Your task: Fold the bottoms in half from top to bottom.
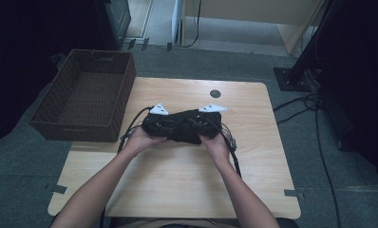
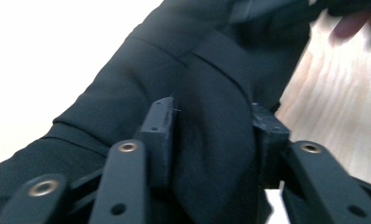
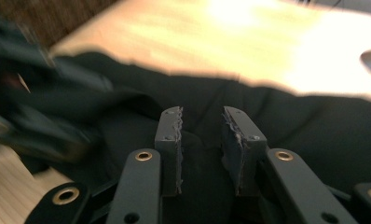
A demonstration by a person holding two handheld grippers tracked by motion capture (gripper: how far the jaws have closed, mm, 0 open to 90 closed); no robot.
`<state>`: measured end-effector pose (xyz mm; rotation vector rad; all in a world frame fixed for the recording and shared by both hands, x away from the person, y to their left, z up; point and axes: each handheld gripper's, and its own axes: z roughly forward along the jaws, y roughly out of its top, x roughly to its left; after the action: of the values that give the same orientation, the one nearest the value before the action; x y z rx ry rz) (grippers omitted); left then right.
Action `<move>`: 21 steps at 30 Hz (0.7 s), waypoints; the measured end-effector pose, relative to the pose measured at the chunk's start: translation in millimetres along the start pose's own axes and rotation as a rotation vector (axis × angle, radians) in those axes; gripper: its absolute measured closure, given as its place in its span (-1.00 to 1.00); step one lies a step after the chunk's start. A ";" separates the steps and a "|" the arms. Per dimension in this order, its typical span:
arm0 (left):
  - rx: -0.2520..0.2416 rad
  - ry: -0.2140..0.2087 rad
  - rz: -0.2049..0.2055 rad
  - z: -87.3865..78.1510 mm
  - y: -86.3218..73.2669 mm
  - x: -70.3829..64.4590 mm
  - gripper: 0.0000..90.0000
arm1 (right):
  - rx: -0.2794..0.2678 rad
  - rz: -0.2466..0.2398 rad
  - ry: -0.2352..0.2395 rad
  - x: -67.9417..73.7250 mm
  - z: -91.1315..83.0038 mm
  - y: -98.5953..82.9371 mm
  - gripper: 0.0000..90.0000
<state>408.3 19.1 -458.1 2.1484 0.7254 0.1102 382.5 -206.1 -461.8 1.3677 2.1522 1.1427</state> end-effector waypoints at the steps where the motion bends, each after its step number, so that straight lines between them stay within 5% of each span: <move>1: -0.009 -0.007 -0.010 -5.0 1.2 0.5 0.17 | 0.009 -0.009 -0.005 0.8 2.6 -5.4 0.52; 7: -0.042 -0.009 -0.045 -27.3 3.0 5.2 0.20 | 0.029 -0.011 -0.010 2.2 7.3 -25.6 0.47; 11: 0.039 0.044 -0.027 -22.1 -4.4 6.6 0.26 | 0.034 -0.032 -0.011 4.8 9.0 -31.5 0.48; 14: 0.068 0.070 -0.016 -14.6 -15.4 6.9 0.40 | 0.031 -0.056 -0.025 6.6 11.0 -37.2 0.49; 21: 0.033 0.075 -0.016 -10.3 -25.2 7.7 0.89 | 0.028 -0.067 -0.039 8.6 11.7 -45.2 0.57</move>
<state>399.9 42.4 -471.8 2.1791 0.7924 0.1718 359.2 -202.9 -503.1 1.3085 2.1766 1.0561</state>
